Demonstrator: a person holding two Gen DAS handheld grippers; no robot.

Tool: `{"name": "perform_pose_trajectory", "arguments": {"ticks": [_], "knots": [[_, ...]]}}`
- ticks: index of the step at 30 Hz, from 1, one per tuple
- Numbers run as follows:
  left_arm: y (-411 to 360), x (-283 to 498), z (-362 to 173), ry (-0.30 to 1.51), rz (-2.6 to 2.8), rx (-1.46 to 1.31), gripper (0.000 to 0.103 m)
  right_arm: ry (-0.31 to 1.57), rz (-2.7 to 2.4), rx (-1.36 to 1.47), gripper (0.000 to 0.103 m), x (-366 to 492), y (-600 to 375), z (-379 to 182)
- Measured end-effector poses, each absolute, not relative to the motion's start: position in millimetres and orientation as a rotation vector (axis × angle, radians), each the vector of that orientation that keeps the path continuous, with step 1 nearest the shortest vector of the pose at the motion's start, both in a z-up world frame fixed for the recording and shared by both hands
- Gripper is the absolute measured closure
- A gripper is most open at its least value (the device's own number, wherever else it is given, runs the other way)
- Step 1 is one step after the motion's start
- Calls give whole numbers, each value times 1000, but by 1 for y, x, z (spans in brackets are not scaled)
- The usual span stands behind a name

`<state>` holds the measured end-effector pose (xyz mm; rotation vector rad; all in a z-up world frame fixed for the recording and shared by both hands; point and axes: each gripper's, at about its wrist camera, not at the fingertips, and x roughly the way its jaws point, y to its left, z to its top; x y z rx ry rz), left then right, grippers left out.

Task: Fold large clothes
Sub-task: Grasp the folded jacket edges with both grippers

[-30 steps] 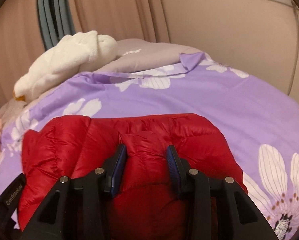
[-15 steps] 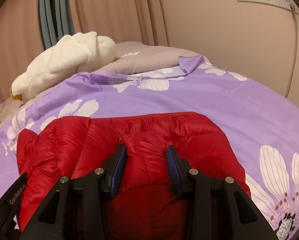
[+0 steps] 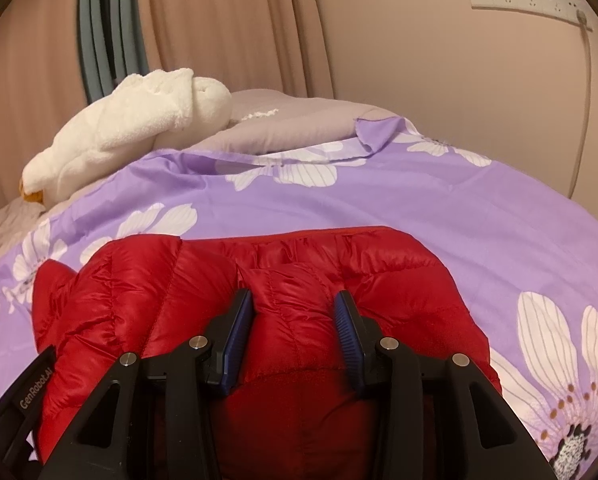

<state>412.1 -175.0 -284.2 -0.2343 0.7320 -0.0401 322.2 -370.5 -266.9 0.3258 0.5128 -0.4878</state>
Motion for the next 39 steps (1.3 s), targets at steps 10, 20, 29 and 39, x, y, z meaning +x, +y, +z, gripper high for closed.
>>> {"name": "perform_pose_trajectory", "arguments": {"ticks": [10,20,29,39], "knots": [[-176,408,-282,704,39,-216,24,481,-517,310,59,322,-372,-264],[-173,408,-283,697,34,-238,22,457,-537,355,41,321,-381,-267],[-172,408,-284,696,25,-253,21,447,-521,365,41,322,-383,-271],[-166,407,-284,693,18,-290,18,420,-502,386,39,318,-381,-271]]}}
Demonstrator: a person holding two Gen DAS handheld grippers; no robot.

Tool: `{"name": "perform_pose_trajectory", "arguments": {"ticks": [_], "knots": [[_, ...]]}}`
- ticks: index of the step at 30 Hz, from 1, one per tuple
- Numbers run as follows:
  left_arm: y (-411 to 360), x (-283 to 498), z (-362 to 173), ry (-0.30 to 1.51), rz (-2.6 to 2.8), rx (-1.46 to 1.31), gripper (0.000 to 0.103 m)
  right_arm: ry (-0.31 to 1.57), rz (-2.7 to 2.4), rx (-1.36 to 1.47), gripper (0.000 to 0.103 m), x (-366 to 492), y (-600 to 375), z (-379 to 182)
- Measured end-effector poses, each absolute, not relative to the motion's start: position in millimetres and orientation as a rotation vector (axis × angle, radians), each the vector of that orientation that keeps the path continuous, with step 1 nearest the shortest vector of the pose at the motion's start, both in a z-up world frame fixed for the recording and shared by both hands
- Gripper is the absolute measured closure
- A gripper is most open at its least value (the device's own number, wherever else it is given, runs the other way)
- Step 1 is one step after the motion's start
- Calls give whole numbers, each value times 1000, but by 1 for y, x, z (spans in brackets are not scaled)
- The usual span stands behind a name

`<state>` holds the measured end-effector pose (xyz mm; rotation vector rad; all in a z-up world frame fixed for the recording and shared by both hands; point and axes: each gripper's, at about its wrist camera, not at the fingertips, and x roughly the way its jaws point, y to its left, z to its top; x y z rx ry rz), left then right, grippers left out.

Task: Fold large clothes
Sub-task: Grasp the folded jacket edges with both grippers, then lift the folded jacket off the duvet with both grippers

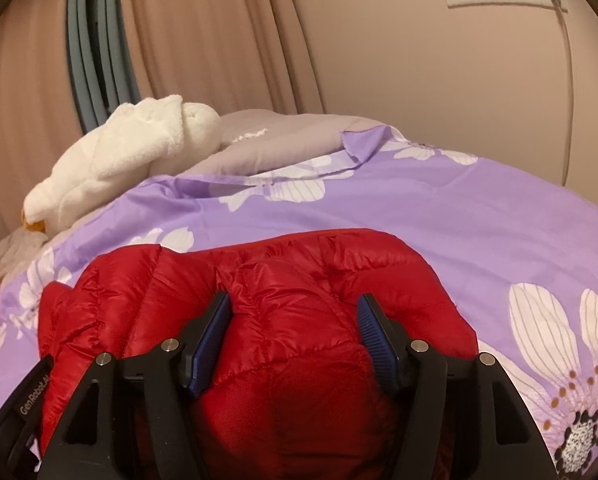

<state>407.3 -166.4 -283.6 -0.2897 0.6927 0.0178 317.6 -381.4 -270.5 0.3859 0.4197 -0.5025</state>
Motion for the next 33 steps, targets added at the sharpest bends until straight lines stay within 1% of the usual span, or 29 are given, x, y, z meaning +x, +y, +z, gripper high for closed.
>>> {"name": "perform_pose_trajectory", "arguments": {"ticks": [15,17,18,19,20,21,23,25,27,29,33], "knots": [[-163,409,-285,703,9,-306,16,418,-490,404,38,318,-381,-272],[-161,409,-284,706,8,-312,14,417,-487,408,37,317,-381,-272],[-159,408,-284,716,13,-318,12,414,-483,415,34,317,-381,-272],[-156,410,-282,746,29,-324,5,415,-477,427,33,315,-381,-270],[-153,412,-282,782,48,-332,0,422,-472,443,29,315,-382,-269],[-148,417,-281,846,66,-345,0,436,-464,462,24,315,-384,-268],[-136,421,-278,964,27,-414,0,525,-466,502,21,320,-389,-266],[-122,417,-276,1022,-16,-507,1,620,-454,549,18,320,-392,-261],[-108,407,-272,1077,-83,-606,3,661,-380,619,13,308,-397,-255],[-100,397,-258,1091,-141,-616,5,694,-328,681,13,298,-403,-253],[-102,374,-220,1045,-238,-512,5,743,-277,797,13,272,-414,-246]]}}
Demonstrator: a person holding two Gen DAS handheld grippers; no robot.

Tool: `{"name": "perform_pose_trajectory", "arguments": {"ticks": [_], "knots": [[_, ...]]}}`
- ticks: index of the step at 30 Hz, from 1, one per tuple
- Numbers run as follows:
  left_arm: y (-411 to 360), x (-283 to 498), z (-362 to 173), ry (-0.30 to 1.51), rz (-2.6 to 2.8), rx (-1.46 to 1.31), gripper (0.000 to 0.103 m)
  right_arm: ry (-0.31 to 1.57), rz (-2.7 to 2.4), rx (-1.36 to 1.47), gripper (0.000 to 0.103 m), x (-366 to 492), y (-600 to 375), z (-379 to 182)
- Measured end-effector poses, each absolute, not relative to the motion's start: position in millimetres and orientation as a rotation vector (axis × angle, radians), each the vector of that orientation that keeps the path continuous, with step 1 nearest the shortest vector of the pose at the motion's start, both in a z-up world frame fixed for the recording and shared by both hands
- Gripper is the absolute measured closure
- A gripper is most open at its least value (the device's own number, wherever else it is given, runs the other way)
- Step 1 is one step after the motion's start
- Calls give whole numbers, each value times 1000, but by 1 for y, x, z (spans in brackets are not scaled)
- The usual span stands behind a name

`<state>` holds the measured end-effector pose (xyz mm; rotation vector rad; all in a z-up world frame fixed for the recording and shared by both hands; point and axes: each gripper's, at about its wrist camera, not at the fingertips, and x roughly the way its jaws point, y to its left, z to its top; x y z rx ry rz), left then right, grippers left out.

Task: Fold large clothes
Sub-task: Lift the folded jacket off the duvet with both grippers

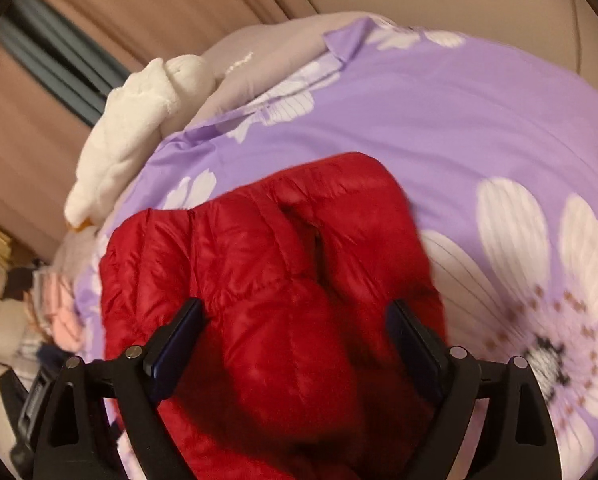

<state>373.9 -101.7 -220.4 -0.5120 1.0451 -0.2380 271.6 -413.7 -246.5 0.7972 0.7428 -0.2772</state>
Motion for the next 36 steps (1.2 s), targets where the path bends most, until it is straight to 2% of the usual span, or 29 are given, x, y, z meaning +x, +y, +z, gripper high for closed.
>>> {"name": "perform_pose_trajectory", "arguments": {"ticks": [3,6,12,23,26,30,32,36], "knots": [[-100,355,-195,1000,-296,-483,5,773,-303,820,12,256,-414,-234],[-85,341,-179,967,-327,-565,4,779,-330,822,12,247,-414,-223],[-73,330,-173,931,-335,-530,4,757,-268,842,12,243,-402,-211],[-81,352,-219,1021,-375,-441,4,844,-206,843,12,273,-400,-238],[-98,362,-241,1097,-402,-418,4,867,-193,843,8,281,-403,-249],[-113,374,-269,1130,-478,-537,3,908,-124,903,3,289,-408,-277],[-125,384,-285,1208,-593,-588,0,898,-85,926,2,291,-413,-289],[-138,400,-306,1274,-712,-597,0,872,-5,980,0,300,-417,-309]]}}
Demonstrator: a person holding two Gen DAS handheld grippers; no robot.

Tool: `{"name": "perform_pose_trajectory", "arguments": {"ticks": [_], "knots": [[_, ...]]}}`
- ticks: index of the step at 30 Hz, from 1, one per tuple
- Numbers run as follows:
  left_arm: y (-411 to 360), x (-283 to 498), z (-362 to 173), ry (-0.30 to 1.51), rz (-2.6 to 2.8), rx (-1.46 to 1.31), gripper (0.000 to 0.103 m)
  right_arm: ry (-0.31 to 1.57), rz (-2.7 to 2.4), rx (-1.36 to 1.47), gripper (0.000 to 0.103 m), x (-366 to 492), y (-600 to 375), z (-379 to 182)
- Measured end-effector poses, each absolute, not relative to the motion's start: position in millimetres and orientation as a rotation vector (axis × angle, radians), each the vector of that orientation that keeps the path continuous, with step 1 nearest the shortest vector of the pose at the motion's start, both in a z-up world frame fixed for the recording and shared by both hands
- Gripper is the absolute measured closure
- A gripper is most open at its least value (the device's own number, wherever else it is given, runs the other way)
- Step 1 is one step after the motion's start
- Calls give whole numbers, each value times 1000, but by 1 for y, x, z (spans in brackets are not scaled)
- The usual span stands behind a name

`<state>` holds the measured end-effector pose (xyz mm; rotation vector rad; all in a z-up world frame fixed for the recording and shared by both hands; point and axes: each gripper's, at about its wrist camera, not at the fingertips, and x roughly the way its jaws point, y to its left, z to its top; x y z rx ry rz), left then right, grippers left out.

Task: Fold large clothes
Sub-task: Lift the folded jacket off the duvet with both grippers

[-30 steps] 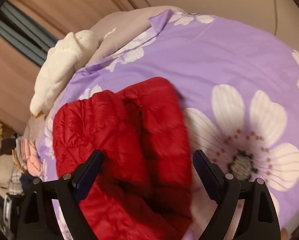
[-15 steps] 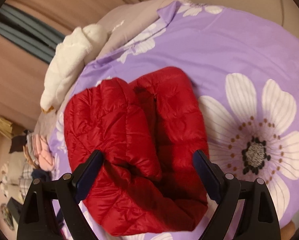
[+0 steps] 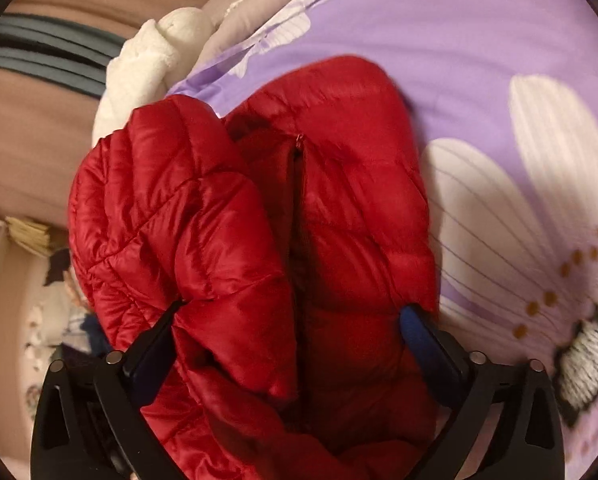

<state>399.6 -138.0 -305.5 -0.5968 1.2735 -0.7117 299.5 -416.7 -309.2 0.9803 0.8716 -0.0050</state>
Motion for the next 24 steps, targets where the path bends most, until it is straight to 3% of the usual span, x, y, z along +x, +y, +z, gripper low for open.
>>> {"name": "perform_pose_trajectory", "arguments": {"ticks": [7,10,12,15,24], "knots": [[-148,414,-313,1274,-745,-611,1,887,71,911,3,315,-412,-305],[-148,412,-307,1254,-724,-570,7,850,91,926,20,309,-410,-303],[-149,405,-296,1227,-733,-503,12,819,120,939,37,300,-410,-300],[-154,390,-274,1173,-767,-379,16,785,159,932,48,284,-404,-292],[-117,358,-210,1036,-782,-392,22,653,337,901,53,243,-369,-227]]}}
